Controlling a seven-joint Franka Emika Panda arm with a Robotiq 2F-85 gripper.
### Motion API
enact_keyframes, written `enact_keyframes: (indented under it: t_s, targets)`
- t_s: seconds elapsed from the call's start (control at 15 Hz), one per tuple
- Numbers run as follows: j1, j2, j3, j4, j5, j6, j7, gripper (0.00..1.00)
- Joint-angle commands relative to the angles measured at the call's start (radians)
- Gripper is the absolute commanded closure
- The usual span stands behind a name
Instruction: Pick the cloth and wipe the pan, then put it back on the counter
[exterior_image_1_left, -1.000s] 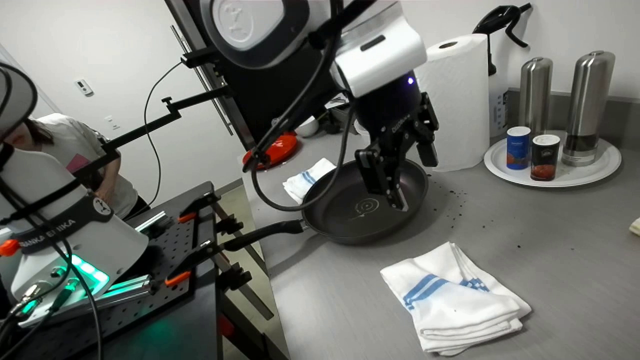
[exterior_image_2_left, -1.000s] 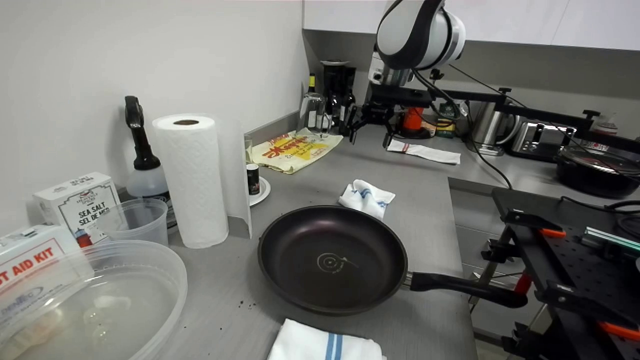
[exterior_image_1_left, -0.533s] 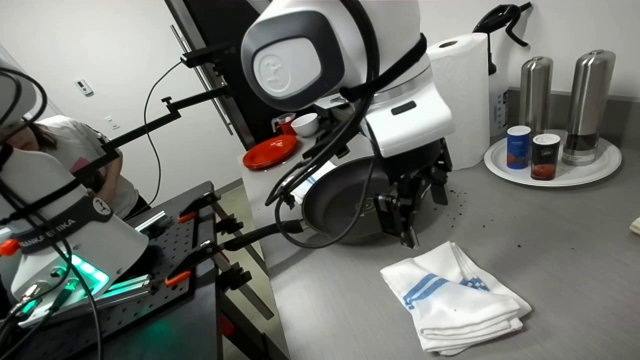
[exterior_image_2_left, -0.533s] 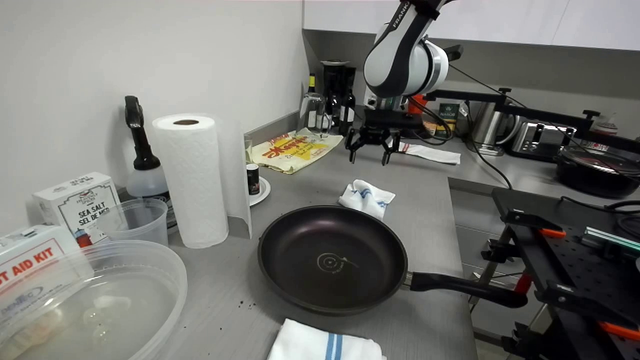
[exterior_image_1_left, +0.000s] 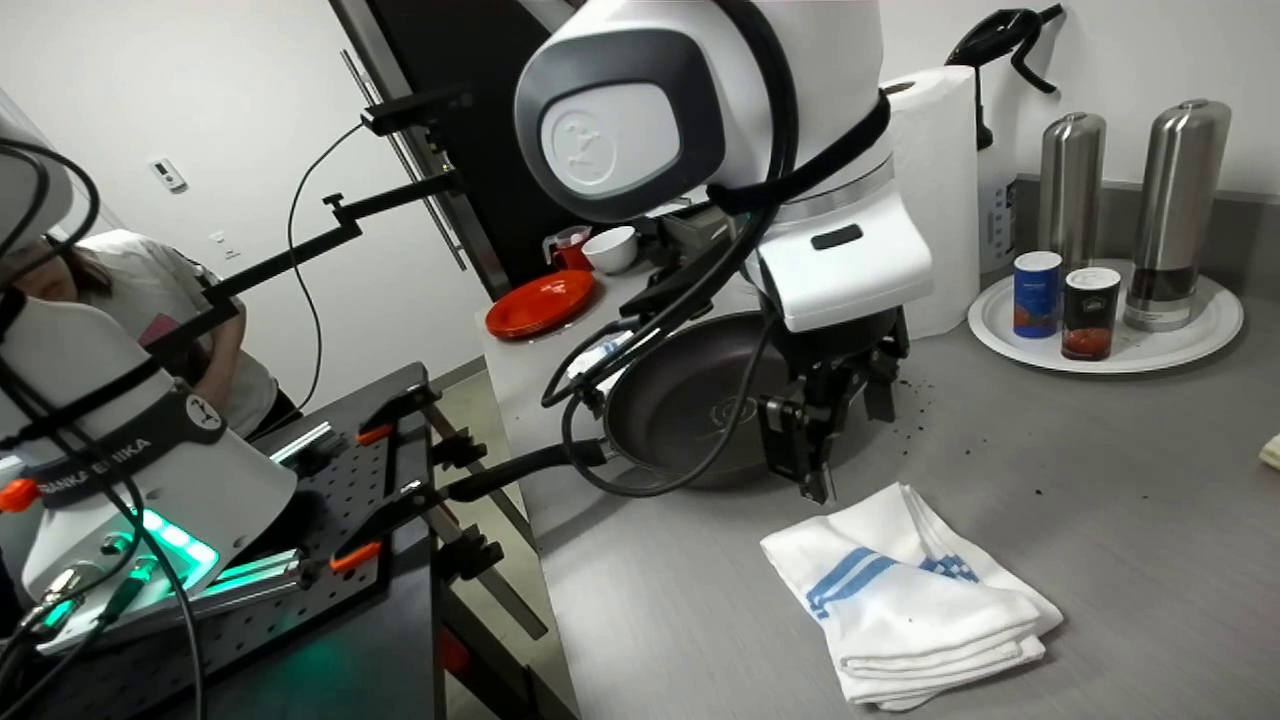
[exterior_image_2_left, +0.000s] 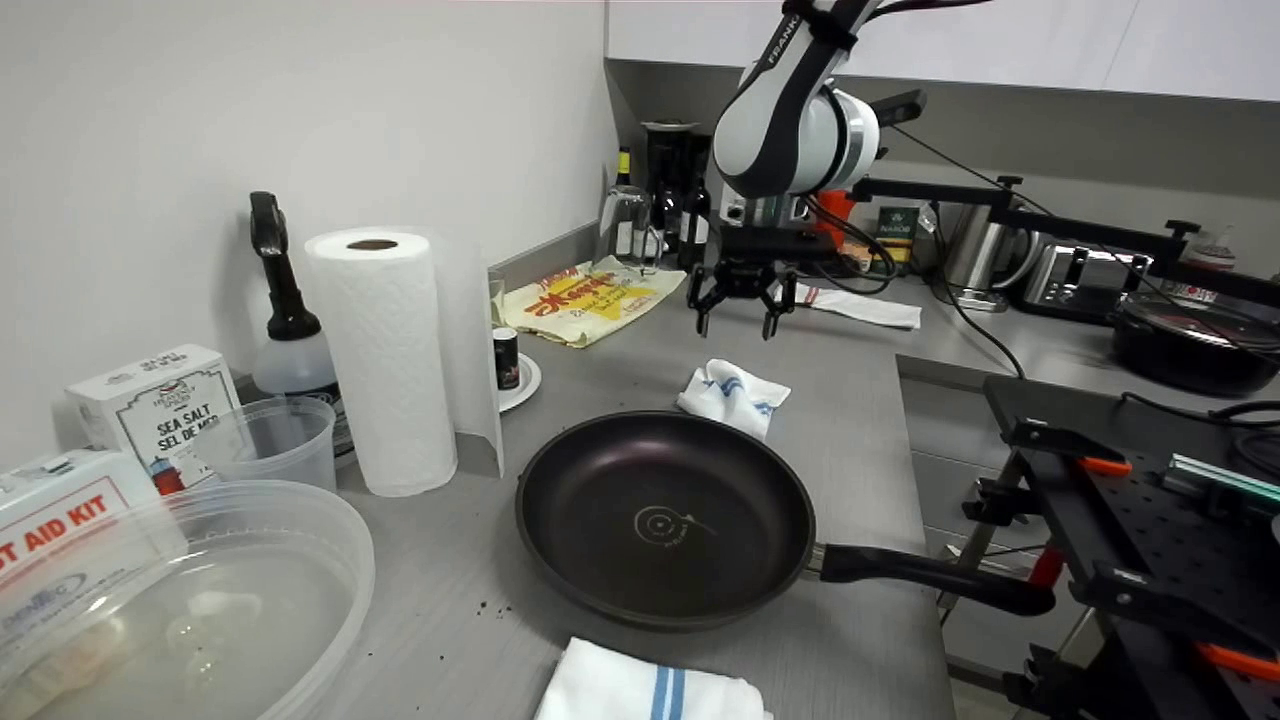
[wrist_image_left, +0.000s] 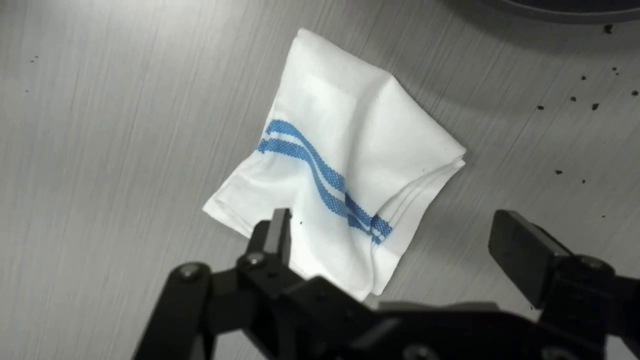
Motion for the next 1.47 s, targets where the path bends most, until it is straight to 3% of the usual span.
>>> enact_keyframes:
  t_s: [0.0, 0.87, 1.4]
  targets:
    - [0.016, 0.005, -0.015, 0.009, 0.029, -0.012, -0.024, 0.00]
    - [0.018, 0.053, -0.015, 0.003, 0.051, -0.035, -0.025, 0.00]
    - [-0.027, 0.174, 0.038, 0.028, 0.107, 0.136, -0.083, 0.00]
